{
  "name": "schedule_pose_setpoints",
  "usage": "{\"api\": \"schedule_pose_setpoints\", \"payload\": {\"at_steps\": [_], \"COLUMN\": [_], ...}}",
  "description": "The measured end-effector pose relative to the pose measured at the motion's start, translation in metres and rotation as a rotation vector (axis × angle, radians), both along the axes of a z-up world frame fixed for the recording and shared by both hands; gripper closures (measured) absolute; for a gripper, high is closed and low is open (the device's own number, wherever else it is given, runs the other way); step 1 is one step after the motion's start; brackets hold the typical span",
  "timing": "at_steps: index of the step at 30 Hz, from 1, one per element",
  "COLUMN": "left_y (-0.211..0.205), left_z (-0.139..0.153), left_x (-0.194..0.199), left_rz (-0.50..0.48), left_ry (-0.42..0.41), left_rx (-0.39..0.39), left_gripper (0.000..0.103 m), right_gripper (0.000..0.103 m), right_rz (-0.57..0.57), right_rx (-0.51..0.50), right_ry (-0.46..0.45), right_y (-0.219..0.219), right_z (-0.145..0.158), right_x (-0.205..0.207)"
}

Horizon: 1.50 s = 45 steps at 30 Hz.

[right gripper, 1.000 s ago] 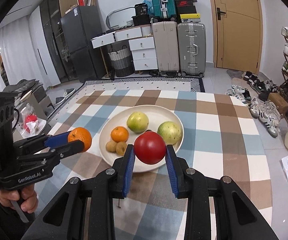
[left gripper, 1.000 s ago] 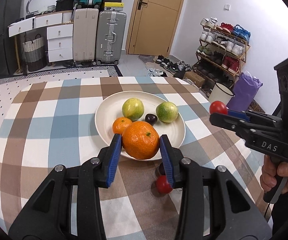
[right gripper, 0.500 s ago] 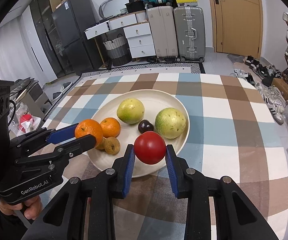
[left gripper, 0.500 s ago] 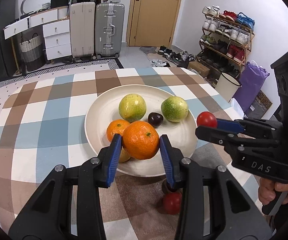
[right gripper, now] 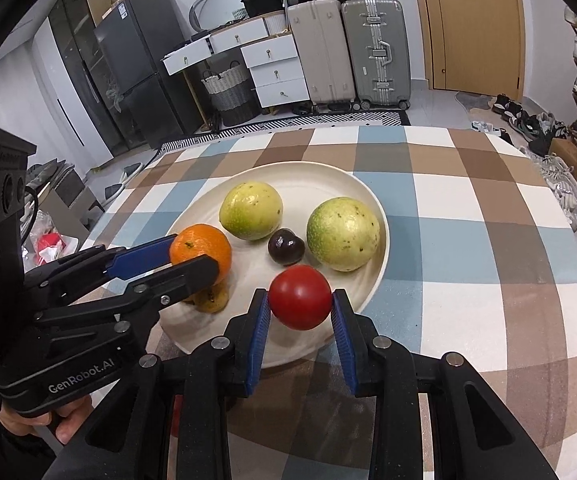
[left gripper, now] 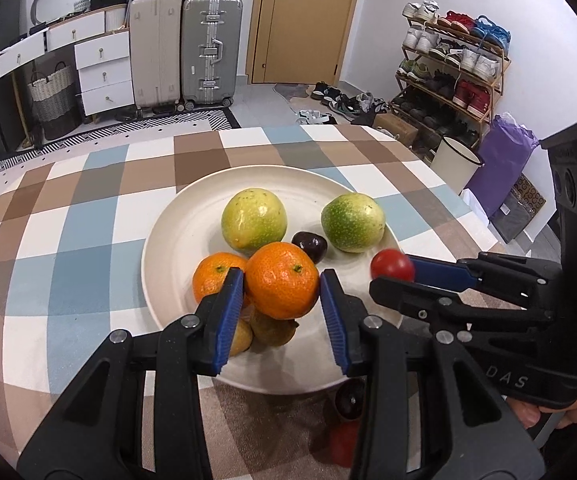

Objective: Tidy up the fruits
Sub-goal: 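Place the tomato on the plate with the right gripper while the left gripper places the mandarin there, then grasp the small red tomato beside the plate with the left gripper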

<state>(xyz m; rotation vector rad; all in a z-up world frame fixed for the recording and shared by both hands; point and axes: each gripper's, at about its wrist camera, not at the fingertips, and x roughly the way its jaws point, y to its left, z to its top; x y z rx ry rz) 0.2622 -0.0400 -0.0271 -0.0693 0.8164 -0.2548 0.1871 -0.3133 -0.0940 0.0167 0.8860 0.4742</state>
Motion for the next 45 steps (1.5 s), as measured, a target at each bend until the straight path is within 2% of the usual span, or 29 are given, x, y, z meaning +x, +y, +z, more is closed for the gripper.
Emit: {"api": "schedule_pose_setpoints", "payload": {"at_steps": [3,4,6,7,9,10,11,12,14,16,18,23,29,45], "left_y": [-0.002,-0.002,-0.002,-0.002,0.002,0.003,0.006,0.009,0.014,0.022,0.029,0.045,0.047,0.027], "left_z": [0.0,0.002,0.006,0.007,0.011,0.013,0.015,0.017,0.022,0.025,0.028,0.031,0.028,0.003], "left_x": [0.003,0.002,-0.002,-0.004,-0.01,-0.014,-0.018,-0.024,-0.036,-0.048,-0.061,-0.088,-0.113,-0.132], "left_rz": [-0.009,-0.01,-0.013,-0.013,-0.007,-0.003,0.002,0.01,0.029,0.039,0.062,0.088,0.103,0.078], "left_ry": [0.01,0.002,-0.007,-0.006,-0.008,-0.012,-0.017,-0.021,-0.028,-0.028,-0.035,-0.037,-0.037,-0.022], "left_rx": [-0.004,-0.005,0.002,0.003,0.005,0.005,0.004,0.002,-0.002,-0.018,-0.021,-0.04,-0.023,0.006], "left_gripper": [0.067,0.067,0.064,0.061,0.045,0.041,0.033,0.024,0.019,0.014,0.001,0.001,0.001,0.001], "right_gripper": [0.063,0.056,0.054,0.054,0.051,0.044,0.033,0.029,0.012,0.001,0.0,0.0,0.0,0.0], "right_rz": [0.003,0.003,-0.003,-0.006,-0.005,-0.005,-0.003,0.0,0.013,0.026,0.015,0.002,-0.016,-0.026], "right_rx": [0.009,0.018,0.012,-0.001,-0.011,-0.012,-0.013,-0.012,-0.001,0.01,-0.01,-0.038,-0.052,-0.084], "right_ry": [-0.008,-0.016,-0.037,-0.042,-0.042,-0.04,-0.04,-0.041,-0.042,-0.047,-0.071,-0.089,-0.083,-0.068], "right_y": [-0.003,-0.005,-0.009,-0.011,-0.013,-0.015,-0.017,-0.018,-0.018,-0.018,-0.016,-0.015,-0.017,-0.019], "right_z": [0.002,0.003,0.008,0.009,0.013,0.014,0.016,0.017,0.021,0.025,0.029,0.032,0.029,0.018], "right_x": [-0.002,-0.004,-0.009,-0.011,-0.015,-0.018,-0.02,-0.023,-0.029,-0.036,-0.043,-0.057,-0.068,-0.084]}}
